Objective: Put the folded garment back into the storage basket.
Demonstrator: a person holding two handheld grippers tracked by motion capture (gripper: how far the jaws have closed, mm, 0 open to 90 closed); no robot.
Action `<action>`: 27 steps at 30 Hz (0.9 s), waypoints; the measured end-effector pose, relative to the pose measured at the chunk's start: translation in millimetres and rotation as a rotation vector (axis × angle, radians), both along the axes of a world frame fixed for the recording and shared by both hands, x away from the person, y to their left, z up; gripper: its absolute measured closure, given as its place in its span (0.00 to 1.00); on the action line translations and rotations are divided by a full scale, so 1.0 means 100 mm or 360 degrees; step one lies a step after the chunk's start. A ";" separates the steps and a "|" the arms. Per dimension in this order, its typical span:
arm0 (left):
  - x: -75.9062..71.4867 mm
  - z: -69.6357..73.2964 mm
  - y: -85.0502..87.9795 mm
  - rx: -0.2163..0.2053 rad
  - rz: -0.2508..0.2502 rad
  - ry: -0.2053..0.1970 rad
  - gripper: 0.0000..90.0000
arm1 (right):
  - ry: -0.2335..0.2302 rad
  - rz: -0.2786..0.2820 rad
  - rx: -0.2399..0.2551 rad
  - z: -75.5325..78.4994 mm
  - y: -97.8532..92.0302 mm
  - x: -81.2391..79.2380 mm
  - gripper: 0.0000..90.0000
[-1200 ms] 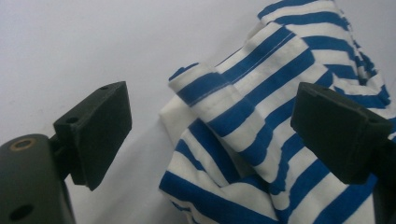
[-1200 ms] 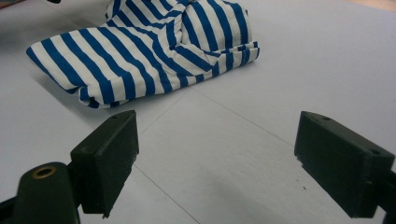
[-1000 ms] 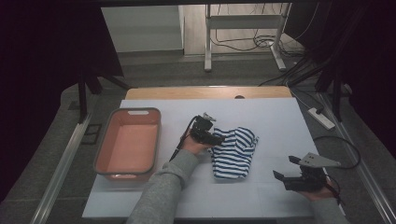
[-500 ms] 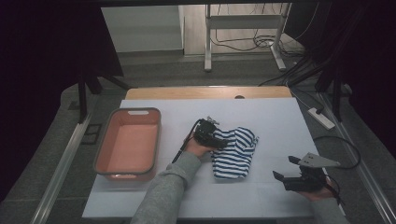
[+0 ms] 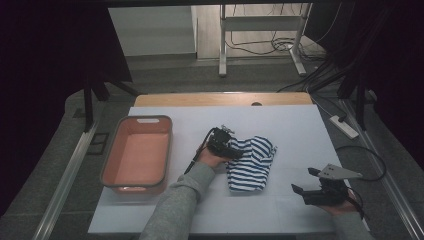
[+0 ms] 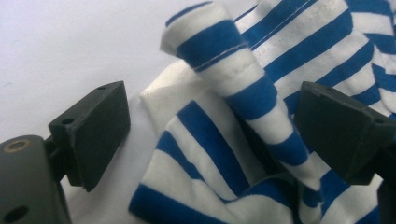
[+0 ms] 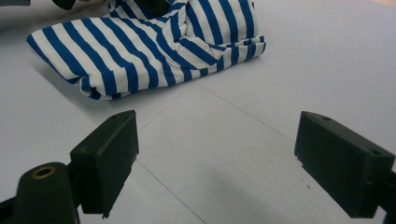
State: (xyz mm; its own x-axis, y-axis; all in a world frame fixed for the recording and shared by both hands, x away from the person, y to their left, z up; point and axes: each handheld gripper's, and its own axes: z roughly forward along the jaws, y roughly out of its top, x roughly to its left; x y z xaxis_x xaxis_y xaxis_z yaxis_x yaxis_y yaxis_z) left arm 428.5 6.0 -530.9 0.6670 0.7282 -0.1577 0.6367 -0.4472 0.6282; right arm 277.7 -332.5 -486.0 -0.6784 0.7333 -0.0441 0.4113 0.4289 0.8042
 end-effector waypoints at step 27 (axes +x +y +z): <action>-0.13 0.12 -0.04 -0.0090 -0.0192 -0.0037 0.81 | 0.0005 0.0013 -0.0019 0.00 0.01 0.00 0.16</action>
State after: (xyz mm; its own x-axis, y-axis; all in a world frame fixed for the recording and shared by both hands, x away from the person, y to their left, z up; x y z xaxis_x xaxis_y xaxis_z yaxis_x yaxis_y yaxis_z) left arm 415.0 2.1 -519.4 0.7533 0.6327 -0.1795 0.5652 -0.4833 0.6685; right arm 277.9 -331.7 -485.9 -0.6845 0.7272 -0.0506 0.4102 0.4416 0.7979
